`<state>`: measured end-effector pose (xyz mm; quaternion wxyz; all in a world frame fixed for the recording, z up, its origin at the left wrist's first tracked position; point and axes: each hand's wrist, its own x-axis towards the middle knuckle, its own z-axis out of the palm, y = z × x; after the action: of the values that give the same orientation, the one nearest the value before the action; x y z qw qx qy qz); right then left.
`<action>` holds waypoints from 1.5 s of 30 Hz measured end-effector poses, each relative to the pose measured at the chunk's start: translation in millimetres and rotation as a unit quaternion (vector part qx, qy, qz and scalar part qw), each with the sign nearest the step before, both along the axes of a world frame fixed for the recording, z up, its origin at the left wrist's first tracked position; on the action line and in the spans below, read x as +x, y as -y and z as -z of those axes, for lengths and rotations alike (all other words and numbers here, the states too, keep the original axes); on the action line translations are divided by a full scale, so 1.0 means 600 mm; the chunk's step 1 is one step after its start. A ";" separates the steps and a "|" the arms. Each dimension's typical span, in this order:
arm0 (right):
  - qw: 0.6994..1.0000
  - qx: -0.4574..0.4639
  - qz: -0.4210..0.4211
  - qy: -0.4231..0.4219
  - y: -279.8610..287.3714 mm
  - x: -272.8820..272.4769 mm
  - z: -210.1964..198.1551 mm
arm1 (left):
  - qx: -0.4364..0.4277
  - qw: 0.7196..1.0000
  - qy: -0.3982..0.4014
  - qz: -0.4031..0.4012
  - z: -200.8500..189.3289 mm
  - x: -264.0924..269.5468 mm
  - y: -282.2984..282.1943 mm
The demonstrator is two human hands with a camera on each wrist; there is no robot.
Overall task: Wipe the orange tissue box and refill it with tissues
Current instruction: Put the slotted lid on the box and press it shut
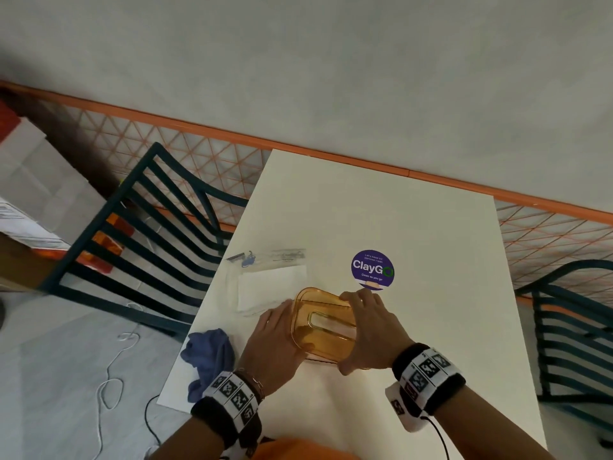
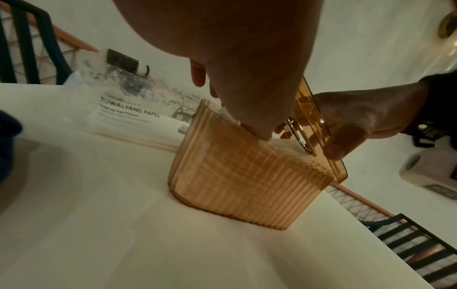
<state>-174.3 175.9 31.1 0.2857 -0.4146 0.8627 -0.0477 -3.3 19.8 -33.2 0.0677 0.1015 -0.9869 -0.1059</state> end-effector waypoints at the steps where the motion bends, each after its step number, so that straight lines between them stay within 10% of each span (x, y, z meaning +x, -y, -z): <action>1: 1.000 0.007 -0.004 -0.004 0.003 0.001 0.001 | 0.009 1.000 0.007 -0.013 0.001 0.006 0.005; 9: 0.997 0.052 -0.043 -0.029 0.024 0.010 0.004 | 0.181 0.974 -0.007 -0.135 0.034 0.066 0.045; 15: 0.995 0.072 -0.060 -0.046 0.042 0.017 0.010 | 0.388 0.891 -0.035 -0.235 0.020 0.055 0.034; 23: 0.994 0.079 -0.061 -0.042 0.044 0.015 0.012 | 0.420 0.865 -0.031 -0.273 0.014 0.042 0.028; 45: 0.997 0.046 -0.048 -0.047 0.037 0.018 0.021 | 0.065 0.998 0.020 -0.008 -0.010 -0.008 0.001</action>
<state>-163.7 154.0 18.3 0.2654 -0.4437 0.8556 0.0253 -7.8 18.9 -27.0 0.0419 0.1152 -0.9783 -0.1672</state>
